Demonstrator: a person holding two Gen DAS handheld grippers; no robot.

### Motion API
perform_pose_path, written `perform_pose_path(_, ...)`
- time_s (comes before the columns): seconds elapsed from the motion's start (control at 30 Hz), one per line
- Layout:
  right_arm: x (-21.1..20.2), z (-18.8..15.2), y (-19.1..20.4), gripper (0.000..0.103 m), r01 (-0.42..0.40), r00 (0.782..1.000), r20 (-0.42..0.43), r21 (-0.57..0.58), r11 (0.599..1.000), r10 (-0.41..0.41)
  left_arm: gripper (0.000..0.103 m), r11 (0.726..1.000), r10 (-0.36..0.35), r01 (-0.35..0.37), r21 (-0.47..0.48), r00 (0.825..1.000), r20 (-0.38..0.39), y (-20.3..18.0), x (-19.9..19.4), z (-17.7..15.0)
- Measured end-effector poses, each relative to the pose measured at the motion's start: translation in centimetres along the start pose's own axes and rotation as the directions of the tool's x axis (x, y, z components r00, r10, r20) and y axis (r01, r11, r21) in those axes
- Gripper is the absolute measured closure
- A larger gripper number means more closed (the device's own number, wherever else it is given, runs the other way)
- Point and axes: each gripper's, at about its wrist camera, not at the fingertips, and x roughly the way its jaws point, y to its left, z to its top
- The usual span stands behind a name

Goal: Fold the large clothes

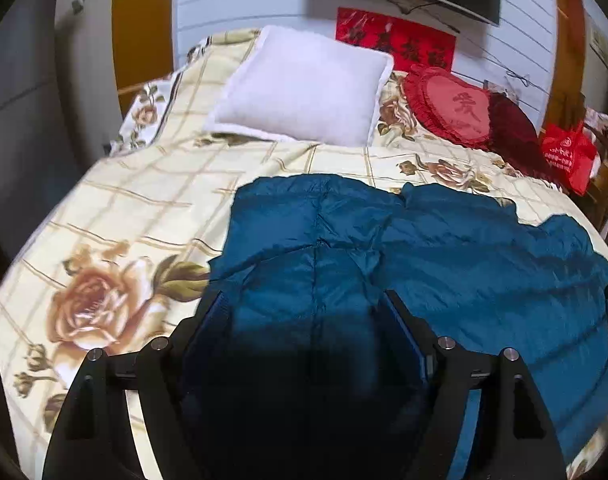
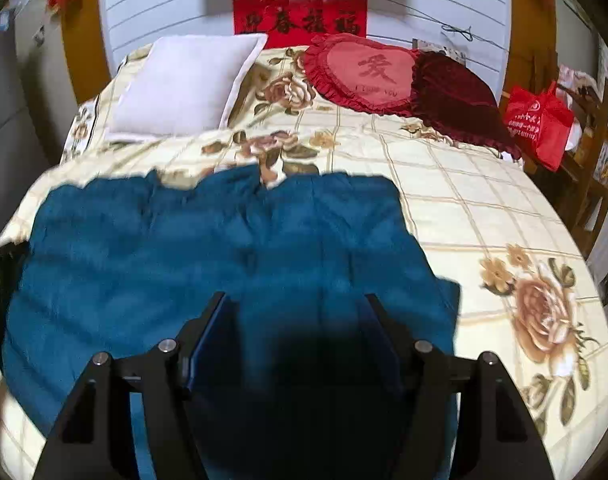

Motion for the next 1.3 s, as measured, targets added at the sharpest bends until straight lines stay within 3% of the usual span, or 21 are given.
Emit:
perform_pose_path(0.3,2.1,-1.3,-1.3,0.033,0.051,0.999,0.003,0.022,0.998,-0.051,0.02,1.0,0.004,-0.004,-0.006,0.999,-0.04,1.3,-0.7,-3.0)
perform_pose_path(0.5,3.4,-1.6,-2.5,0.033,0.008,1.0,-0.014,0.09,0.996,-0.007,0.02,0.99,-0.067,0.057,-0.129,0.995,-0.08,3.5,0.7,-4.8)
perform_pose_path(0.6,1.8,-1.6,-2.2,0.033,0.023,1.0,-0.019,0.087,0.996,-0.021,0.021,0.983,-0.086,0.065,-0.171,0.989,-0.119,4.3,0.5,-4.7)
perform_pose_path(0.7,-1.0,-2.3,-1.9,0.032,-0.003,1.0,0.006,0.072,0.997,0.003,0.022,0.986,-0.069,0.051,-0.156,0.991,-0.112,4.6,-1.3,-5.1)
perform_pose_path(0.87,-4.3,-6.0,-2.8,0.031,0.006,1.0,-0.014,0.081,0.997,-0.005,0.022,0.981,-0.099,0.079,-0.175,0.989,-0.108,6.0,-4.0,-7.2)
perform_pose_path(1.07,-3.8,-8.8,-3.6,0.028,0.083,0.995,-0.055,0.06,0.995,-0.08,0.022,0.974,-0.124,0.091,-0.208,0.981,-0.149,6.8,-3.4,-10.3)
perform_pose_path(1.2,-2.9,-8.9,-4.7,0.023,0.036,0.996,-0.082,0.137,0.99,-0.025,0.022,0.955,-0.156,0.099,-0.281,0.97,-0.187,7.2,-3.3,-10.2)
perform_pose_path(1.3,-5.0,-8.8,-5.2,0.023,-0.025,0.999,-0.026,0.15,0.988,0.029,0.022,0.933,-0.228,0.166,-0.318,0.959,-0.167,7.5,-4.6,-10.0)
